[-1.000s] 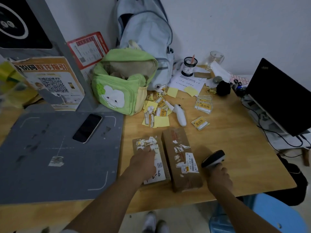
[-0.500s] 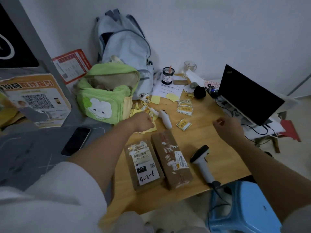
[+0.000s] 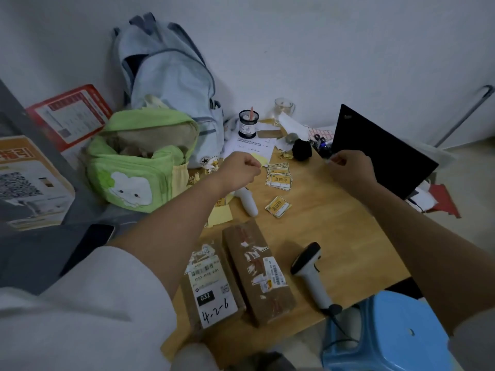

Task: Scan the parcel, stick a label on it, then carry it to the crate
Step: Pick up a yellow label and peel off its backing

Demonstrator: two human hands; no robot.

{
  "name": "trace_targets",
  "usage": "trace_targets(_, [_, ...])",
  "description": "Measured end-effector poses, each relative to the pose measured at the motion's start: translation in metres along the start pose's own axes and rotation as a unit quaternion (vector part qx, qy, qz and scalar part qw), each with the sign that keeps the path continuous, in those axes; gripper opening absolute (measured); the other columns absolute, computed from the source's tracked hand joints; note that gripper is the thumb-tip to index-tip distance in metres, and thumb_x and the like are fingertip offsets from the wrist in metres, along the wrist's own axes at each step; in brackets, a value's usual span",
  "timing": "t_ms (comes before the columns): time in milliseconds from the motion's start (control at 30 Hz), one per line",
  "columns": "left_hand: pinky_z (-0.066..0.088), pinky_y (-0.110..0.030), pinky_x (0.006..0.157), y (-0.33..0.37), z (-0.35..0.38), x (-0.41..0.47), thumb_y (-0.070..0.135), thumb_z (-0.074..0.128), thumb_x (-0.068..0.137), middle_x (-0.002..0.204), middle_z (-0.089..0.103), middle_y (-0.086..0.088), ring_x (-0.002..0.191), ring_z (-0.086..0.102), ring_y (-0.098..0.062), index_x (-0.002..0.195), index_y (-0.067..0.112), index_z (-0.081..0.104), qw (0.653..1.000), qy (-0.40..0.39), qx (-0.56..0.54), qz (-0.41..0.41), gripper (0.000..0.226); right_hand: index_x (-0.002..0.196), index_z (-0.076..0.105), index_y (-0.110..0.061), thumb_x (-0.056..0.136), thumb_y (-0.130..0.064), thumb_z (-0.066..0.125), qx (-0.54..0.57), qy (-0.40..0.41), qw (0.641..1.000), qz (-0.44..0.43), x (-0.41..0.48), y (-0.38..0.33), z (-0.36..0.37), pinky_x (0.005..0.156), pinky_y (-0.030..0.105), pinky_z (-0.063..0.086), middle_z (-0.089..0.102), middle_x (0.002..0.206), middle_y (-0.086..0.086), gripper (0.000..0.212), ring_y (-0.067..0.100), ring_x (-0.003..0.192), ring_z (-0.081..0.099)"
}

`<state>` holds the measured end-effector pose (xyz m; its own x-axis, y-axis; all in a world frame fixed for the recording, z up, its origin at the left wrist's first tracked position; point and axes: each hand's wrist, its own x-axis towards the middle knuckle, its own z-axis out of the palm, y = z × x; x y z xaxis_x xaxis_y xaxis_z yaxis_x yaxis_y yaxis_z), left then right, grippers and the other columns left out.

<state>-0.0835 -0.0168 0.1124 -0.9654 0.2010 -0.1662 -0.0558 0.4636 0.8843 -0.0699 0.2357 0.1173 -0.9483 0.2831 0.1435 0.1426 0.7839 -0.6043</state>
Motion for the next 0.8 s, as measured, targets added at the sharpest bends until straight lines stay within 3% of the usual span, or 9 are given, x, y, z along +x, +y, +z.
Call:
trace_targets(167, [0.051,-0.035,0.081,-0.024,0.017,0.044,0.008,0.059,0.089,0.087,0.063,-0.004,0.079,0.059,-0.02,0.103,0.004,0.066,0.999,-0.004,-0.005,-0.047,0.016,0.083,0.062,-0.014,0.087,-0.02,0.059,0.006,-0.069,0.997,0.024,0.048,0.022,0.047,0.074,0.043,0.057,0.067,0.083,0.011,0.008,0.03,0.078,0.066])
trace_targets(367, [0.051,-0.047,0.092,-0.055,0.038,0.09,0.007,0.057,0.089,0.096,0.061,-0.014,0.087,0.059,-0.025,0.093,0.003,0.066,0.993,-0.006,-0.015,-0.116,0.011,0.098,0.063,-0.013,0.086,-0.019,0.061,0.006,-0.21,0.976,0.057,0.091,0.045,0.118,0.058,0.028,0.043,0.059,0.089,0.004,0.013,0.02,0.069,0.056])
trace_targets(467, [0.051,-0.048,0.094,-0.075,0.055,0.109,0.009,0.057,0.089,0.099,0.064,-0.017,0.09,0.06,-0.029,0.091,0.006,0.065,0.988,-0.021,-0.014,-0.152,0.009,0.095,0.069,-0.005,0.082,-0.011,0.059,0.001,-0.272,0.96,0.068,0.095,0.061,0.151,0.065,0.029,0.047,0.066,0.096,0.012,0.018,0.023,0.082,0.058])
trace_targets(567, [0.051,-0.044,0.089,-0.093,0.072,0.122,0.009,0.054,0.09,0.098,0.061,-0.016,0.091,0.057,-0.027,0.09,0.007,0.063,0.982,-0.042,-0.004,-0.184,0.009,0.096,0.073,-0.006,0.08,-0.008,0.057,0.012,-0.322,0.944,0.078,0.094,0.075,0.175,0.069,0.029,0.048,0.067,0.109,0.014,0.023,0.018,0.079,0.056])
trace_targets(667, [0.045,-0.036,0.08,-0.106,0.088,0.129,0.008,0.052,0.09,0.091,0.057,-0.013,0.085,0.053,-0.024,0.088,0.011,0.06,0.977,-0.055,-0.012,-0.208,0.009,0.105,0.072,-0.009,0.081,-0.008,0.054,-0.006,-0.347,0.936,0.066,0.096,0.088,0.194,0.074,0.029,0.044,0.066,0.116,0.011,0.03,0.022,0.091,0.058])
trace_targets(800, [0.042,-0.032,0.078,-0.114,0.106,0.134,0.009,0.051,0.091,0.085,0.056,-0.009,0.083,0.051,-0.022,0.09,0.012,0.056,0.967,-0.063,-0.034,-0.243,0.007,0.114,0.066,-0.014,0.081,-0.015,0.055,-0.056,-0.324,0.943,0.057,0.097,0.105,0.214,0.074,0.027,0.041,0.063,0.122,0.01,0.034,0.027,0.102,0.06])
